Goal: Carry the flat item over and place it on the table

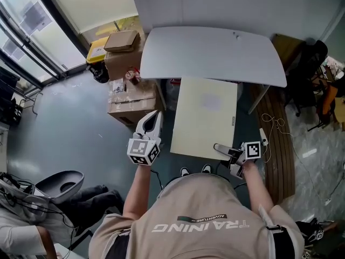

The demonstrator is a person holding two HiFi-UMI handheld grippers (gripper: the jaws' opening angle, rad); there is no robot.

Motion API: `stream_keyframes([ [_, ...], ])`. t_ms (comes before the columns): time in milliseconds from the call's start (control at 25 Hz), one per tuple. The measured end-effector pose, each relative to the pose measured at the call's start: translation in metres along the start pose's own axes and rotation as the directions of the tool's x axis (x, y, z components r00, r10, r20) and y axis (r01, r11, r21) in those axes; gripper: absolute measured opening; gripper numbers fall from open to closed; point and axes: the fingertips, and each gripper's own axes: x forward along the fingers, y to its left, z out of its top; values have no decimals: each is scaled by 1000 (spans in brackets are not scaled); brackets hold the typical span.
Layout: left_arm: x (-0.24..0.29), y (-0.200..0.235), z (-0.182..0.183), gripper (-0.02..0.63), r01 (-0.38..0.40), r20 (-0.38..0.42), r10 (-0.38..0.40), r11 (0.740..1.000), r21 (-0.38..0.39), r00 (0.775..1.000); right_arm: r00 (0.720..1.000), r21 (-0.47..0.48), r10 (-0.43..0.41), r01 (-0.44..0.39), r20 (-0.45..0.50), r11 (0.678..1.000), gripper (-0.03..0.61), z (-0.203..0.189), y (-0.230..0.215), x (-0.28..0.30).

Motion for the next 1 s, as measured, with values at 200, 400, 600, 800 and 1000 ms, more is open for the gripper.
stream_keyframes([
  [200, 15, 14, -13, 3, 31, -22, -31, 999, -7, 999, 1000, 11, -2, 2, 30, 1000, 291, 3, -13, 14],
  [400, 35, 26, -27, 3, 41, -64, -43, 999, -34, 997, 999, 44, -16, 14, 39, 999, 293, 18, -29, 21],
  [600, 83, 45, -25, 3, 24, -63, -25, 999, -28, 998, 1000, 40, -10, 9, 24, 999, 291, 69, -53, 28],
  [800, 137, 65, -14, 3, -7, -64, 5, 1000, -30, 998, 1000, 20, 0, 1, -13, 1000, 291, 139, -76, 44],
  [1000, 187, 79, -4, 3, -58, -67, 57, 998, -21, 996, 994, -49, 8, -14, -106, 999, 291, 200, -85, 55],
])
